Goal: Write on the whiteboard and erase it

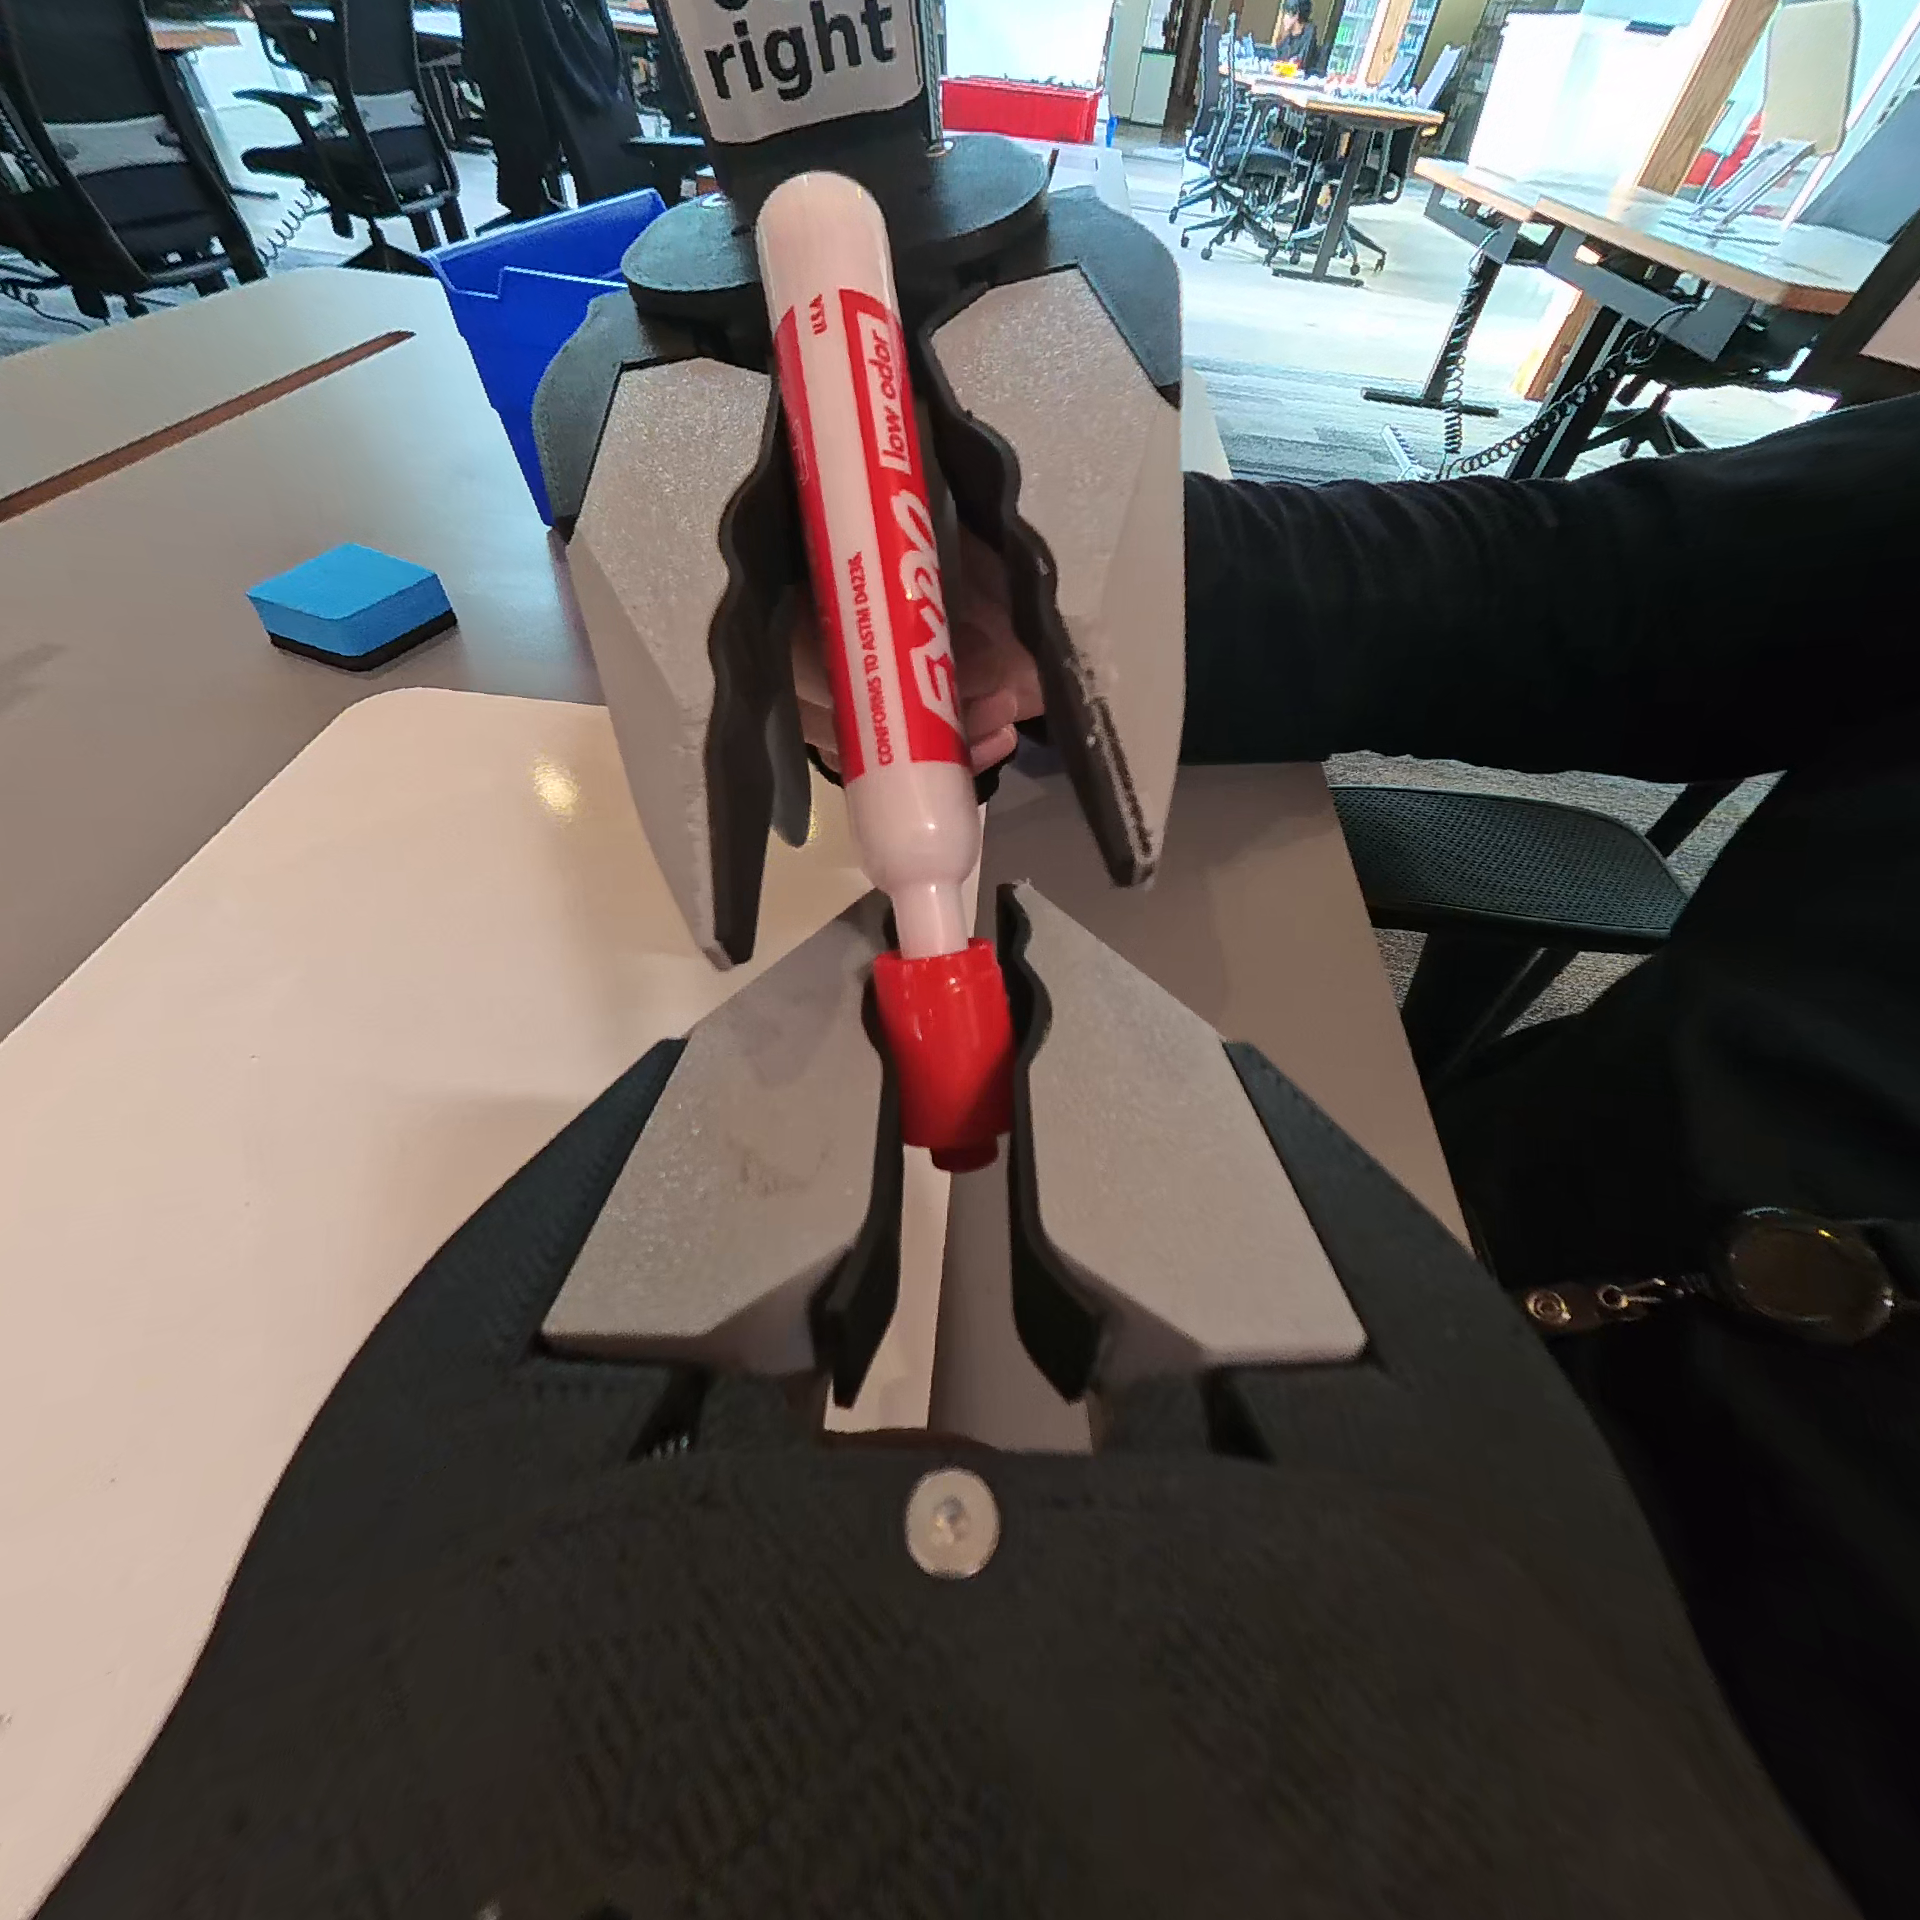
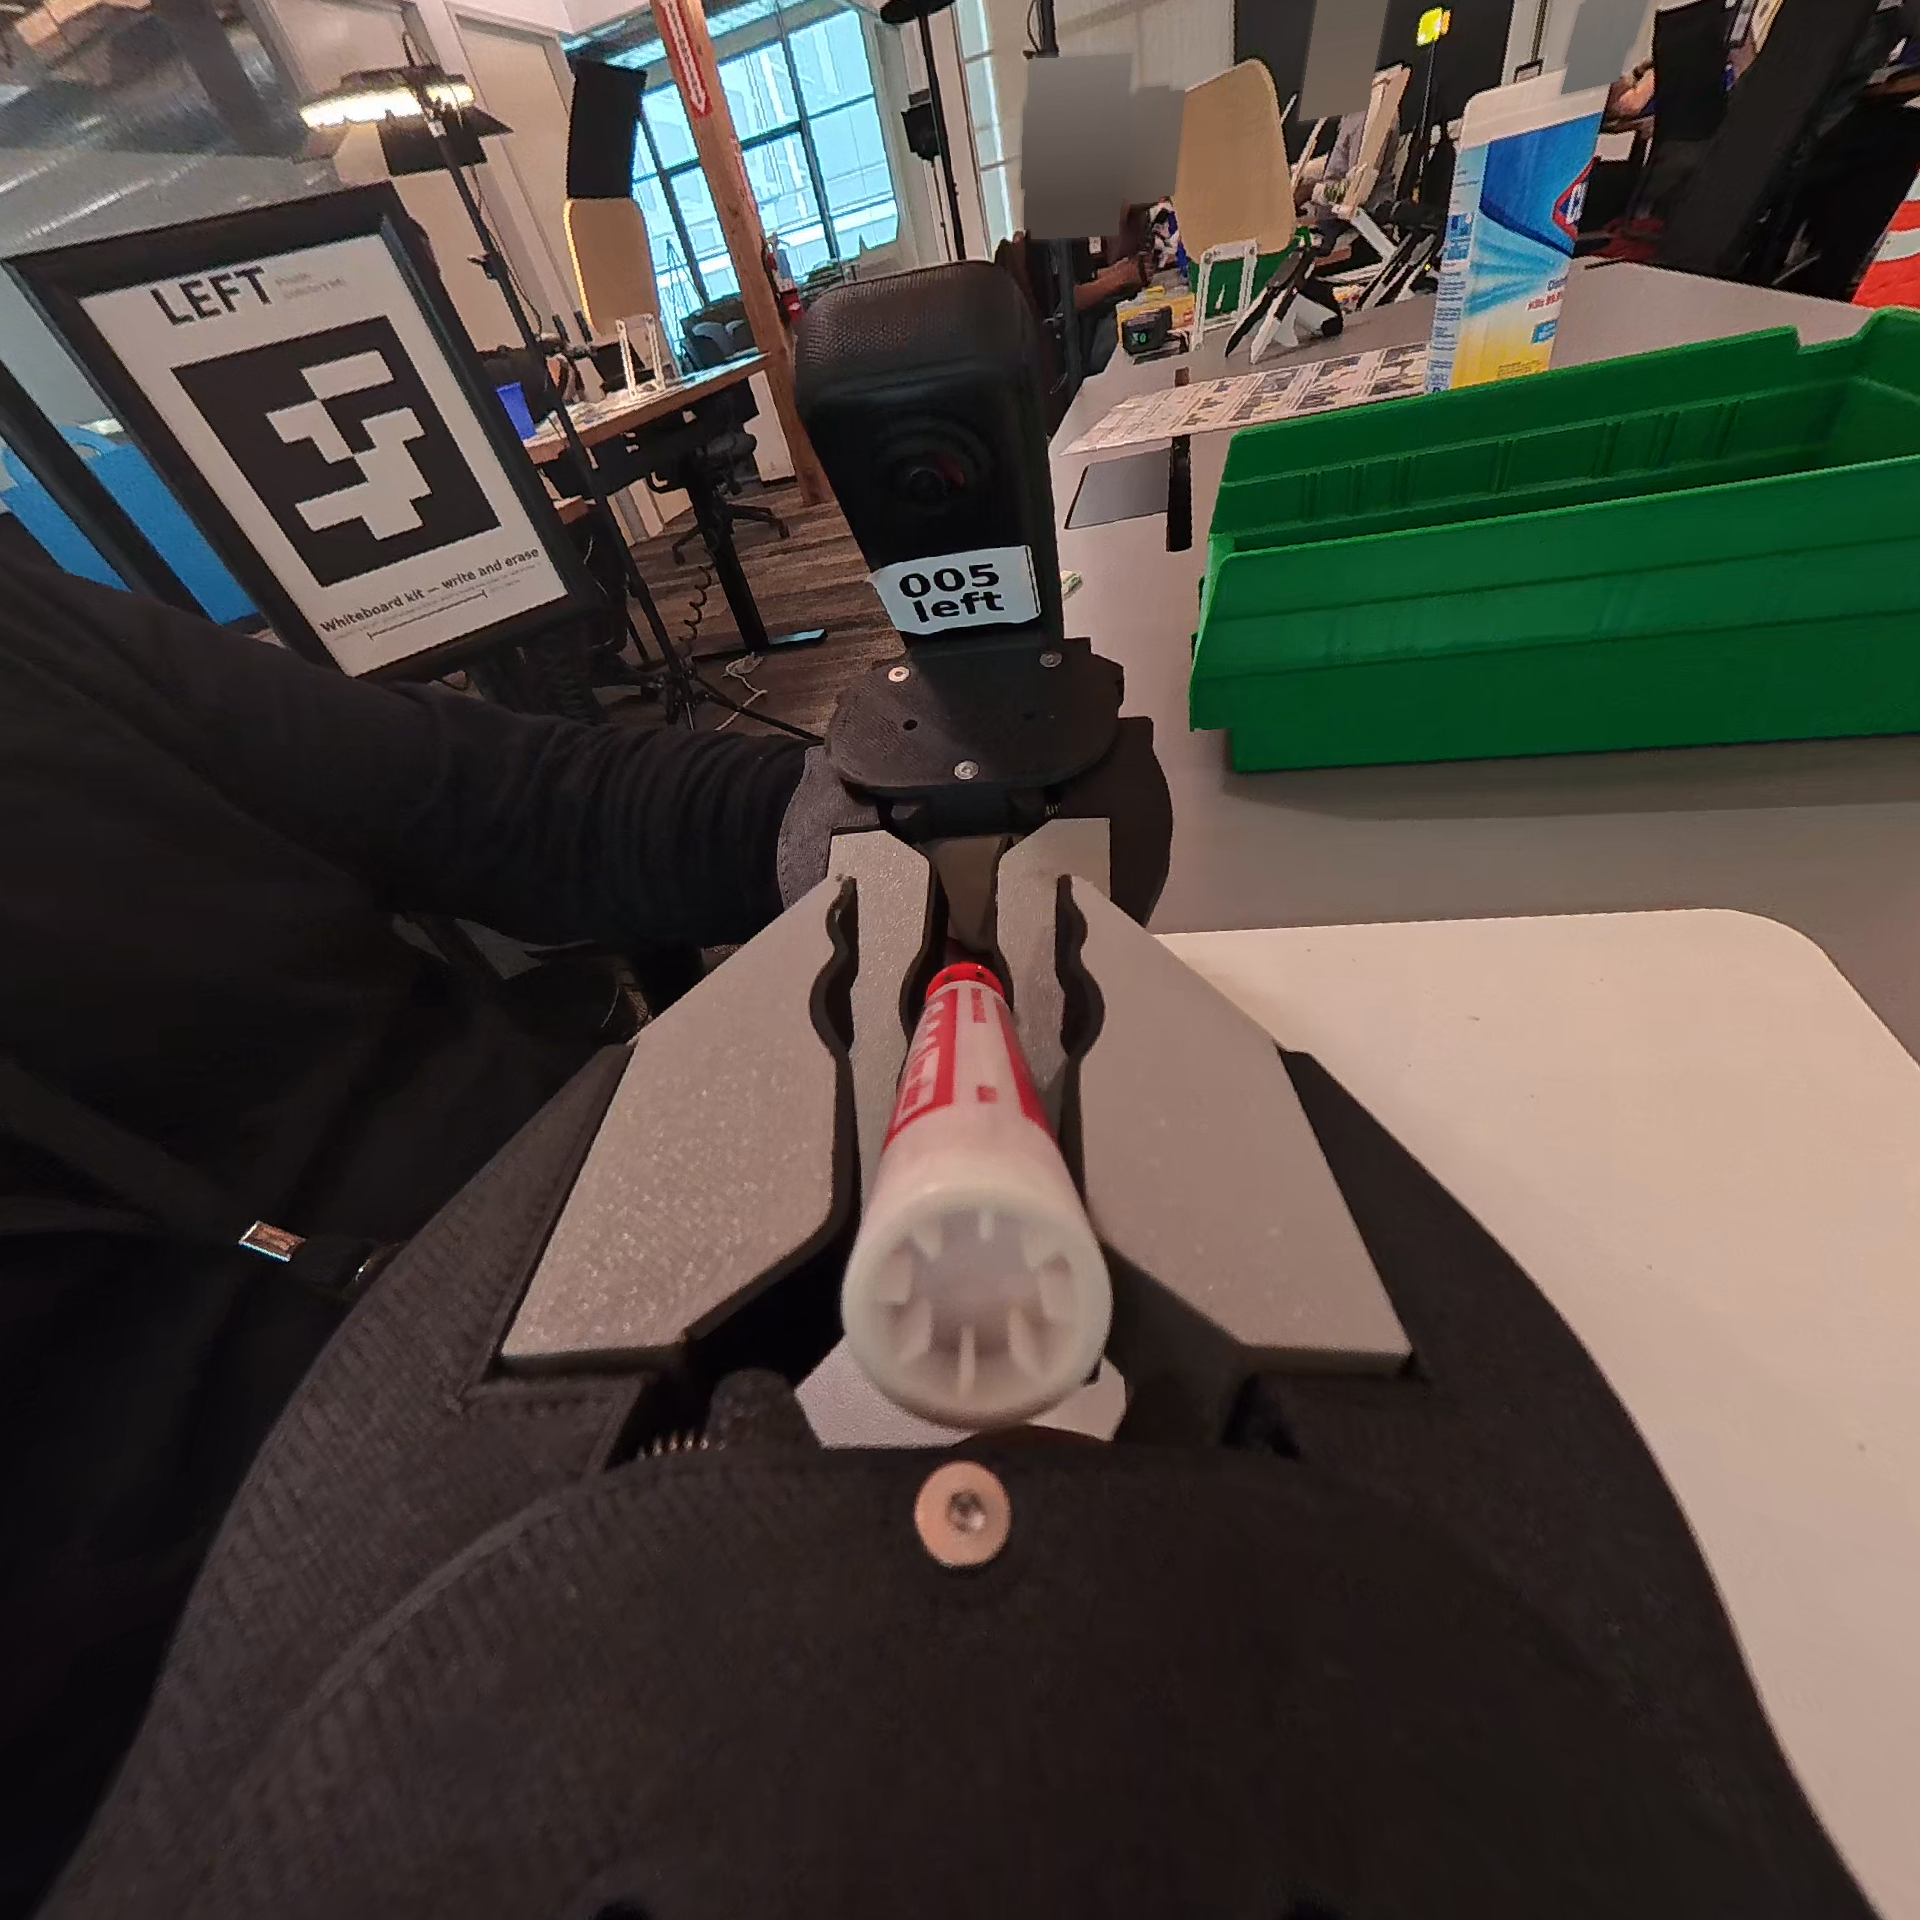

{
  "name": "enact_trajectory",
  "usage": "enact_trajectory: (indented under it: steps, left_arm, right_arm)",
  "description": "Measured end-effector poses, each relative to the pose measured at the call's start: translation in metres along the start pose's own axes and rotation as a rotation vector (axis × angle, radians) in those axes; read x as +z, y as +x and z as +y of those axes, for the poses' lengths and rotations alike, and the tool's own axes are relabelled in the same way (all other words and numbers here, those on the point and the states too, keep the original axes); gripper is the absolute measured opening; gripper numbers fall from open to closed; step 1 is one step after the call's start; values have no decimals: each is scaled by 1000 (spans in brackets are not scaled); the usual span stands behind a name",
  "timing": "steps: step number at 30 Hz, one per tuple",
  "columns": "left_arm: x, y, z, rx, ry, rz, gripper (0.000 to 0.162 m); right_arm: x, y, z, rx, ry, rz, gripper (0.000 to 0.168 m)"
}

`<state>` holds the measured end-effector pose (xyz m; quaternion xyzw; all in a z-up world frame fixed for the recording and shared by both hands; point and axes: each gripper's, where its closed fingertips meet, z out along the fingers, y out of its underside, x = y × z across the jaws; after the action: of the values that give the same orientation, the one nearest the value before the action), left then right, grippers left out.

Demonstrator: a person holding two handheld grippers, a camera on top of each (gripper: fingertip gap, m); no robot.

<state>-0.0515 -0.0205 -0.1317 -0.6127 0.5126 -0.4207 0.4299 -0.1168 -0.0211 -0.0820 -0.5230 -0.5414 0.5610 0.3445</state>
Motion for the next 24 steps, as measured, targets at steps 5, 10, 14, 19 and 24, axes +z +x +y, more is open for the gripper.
enact_trajectory:
  steps: [5, 10, 14, 19, 24]
  left_arm:
    - [-1, 0, -1, -2, 7, 2, 13]
    - [0, 1, 0, 2, 0, 5, 13]
    - [1, 1, 2, 14, -13, -2, 13]
    - [1, 1, 2, 15, -12, -6, 13]
    - [0, -1, 0, 15, -5, -15, 12]
  right_arm:
    - [0, -2, 0, 8, -1, -13, 39]
    - [2, -1, 4, 26, -14, -19, 41]
    - [2, 0, 3, 38, -8, -21, 42]
    - [2, -4, 3, 25, -3, -45, 32]
    - [2, -3, 3, -7, -20, -14, 29]
